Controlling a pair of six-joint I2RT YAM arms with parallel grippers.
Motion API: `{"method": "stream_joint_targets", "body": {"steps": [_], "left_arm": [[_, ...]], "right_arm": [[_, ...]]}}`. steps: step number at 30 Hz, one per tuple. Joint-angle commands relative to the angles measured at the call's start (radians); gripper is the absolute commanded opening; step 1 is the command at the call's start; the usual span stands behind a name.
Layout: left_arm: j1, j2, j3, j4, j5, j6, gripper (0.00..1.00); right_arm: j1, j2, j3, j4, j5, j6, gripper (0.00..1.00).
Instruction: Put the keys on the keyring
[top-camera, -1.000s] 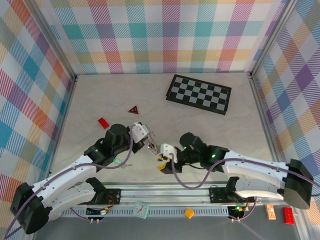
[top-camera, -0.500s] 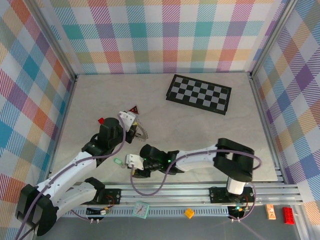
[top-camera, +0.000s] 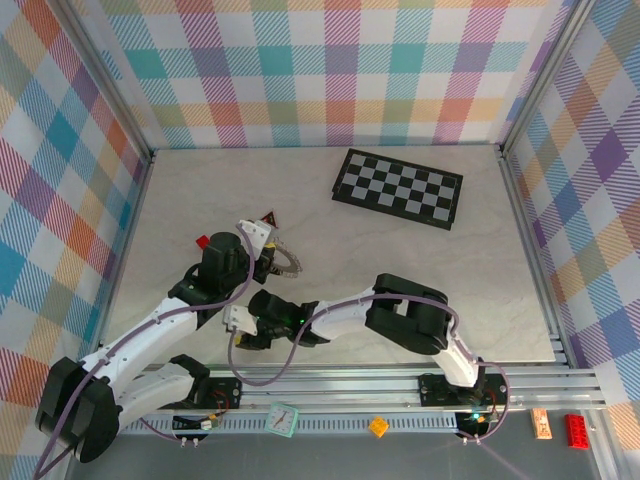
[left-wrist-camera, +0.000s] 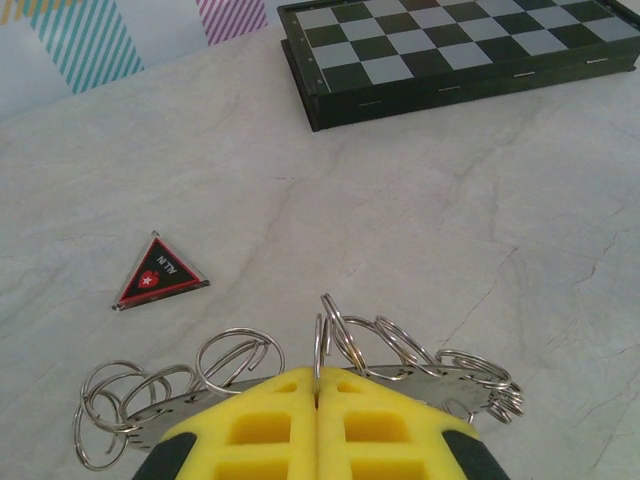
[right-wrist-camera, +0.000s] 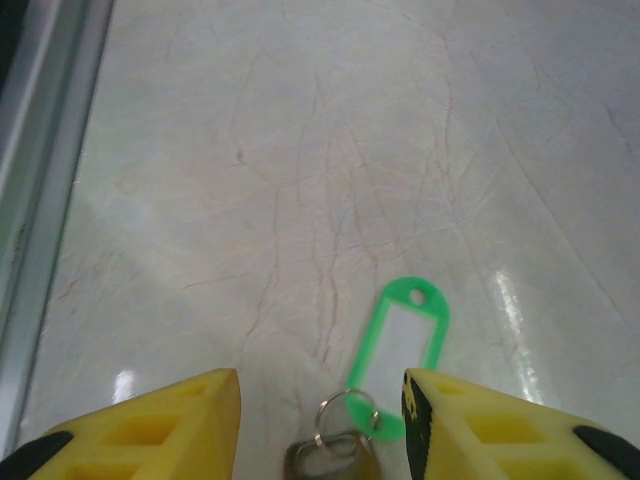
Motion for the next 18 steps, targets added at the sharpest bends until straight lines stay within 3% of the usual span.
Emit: {"method": "stream_joint_targets", "body": {"steps": [1, 15, 18], "left_arm": [[0.010, -0.013, 0.024, 0.058, 0.020, -0.020, 0.00], [0.010, -0.049, 0.028, 0.058, 0.005, -0.022, 0.00], [0.010, -0.051, 0.026, 0.059, 0.004, -0.021, 0.00]], "right_arm": [[0.007, 0.035, 0.077, -0.062, 0.041, 0.006, 0.45], [0.017, 0.059, 0.189, -0.305, 0.049, 0.000, 0.34], [0.017, 0.074, 0.234, -0.399, 0.087, -0.005, 0.26]]}}
